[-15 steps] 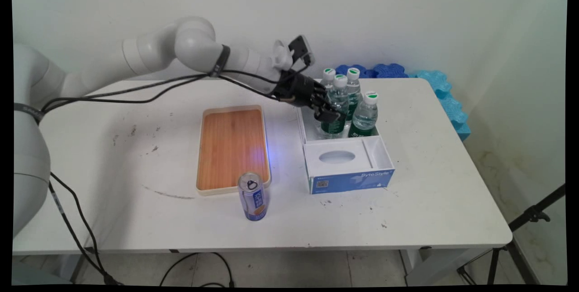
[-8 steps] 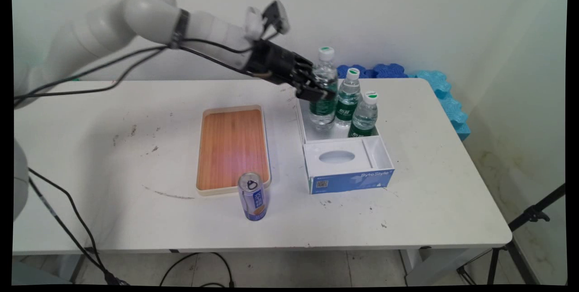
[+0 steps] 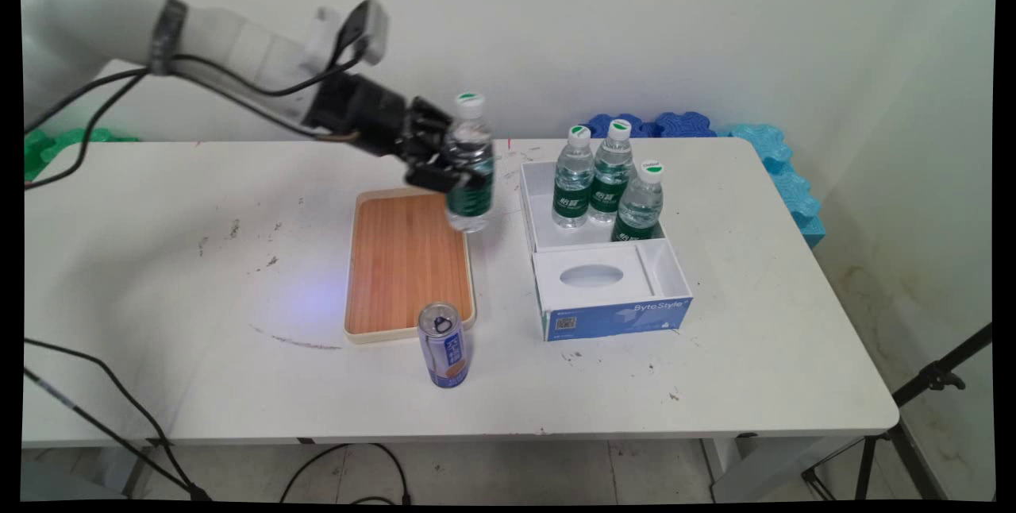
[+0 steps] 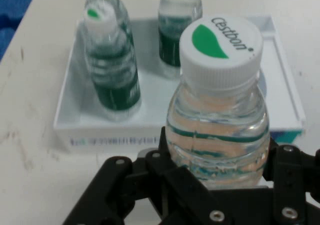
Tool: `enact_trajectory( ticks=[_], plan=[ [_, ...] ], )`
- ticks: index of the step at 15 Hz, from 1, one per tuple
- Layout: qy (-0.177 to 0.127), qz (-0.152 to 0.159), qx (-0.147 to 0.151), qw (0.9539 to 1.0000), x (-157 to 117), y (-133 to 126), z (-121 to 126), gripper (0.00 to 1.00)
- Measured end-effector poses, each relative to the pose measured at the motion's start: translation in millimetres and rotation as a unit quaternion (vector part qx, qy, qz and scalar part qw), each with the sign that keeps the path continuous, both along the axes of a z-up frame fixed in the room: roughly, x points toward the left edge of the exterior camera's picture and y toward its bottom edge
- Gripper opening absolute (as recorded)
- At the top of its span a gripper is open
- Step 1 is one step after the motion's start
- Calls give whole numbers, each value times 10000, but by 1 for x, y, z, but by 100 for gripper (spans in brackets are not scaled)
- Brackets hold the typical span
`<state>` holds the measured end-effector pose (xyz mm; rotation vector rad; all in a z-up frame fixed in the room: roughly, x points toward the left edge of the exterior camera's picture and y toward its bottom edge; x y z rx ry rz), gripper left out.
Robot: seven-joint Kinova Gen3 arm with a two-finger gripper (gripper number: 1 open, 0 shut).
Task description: Place the picked object on the tray
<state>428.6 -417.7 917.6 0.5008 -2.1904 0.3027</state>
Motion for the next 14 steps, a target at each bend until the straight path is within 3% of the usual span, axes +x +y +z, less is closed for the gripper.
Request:
enact_trajectory(
  ticks=[6, 14],
  plan=[
    [-260, 196, 99, 9994, 39, 25, -39, 0],
    [-247, 174, 248, 9992, 29, 31, -80, 0]
  ],
)
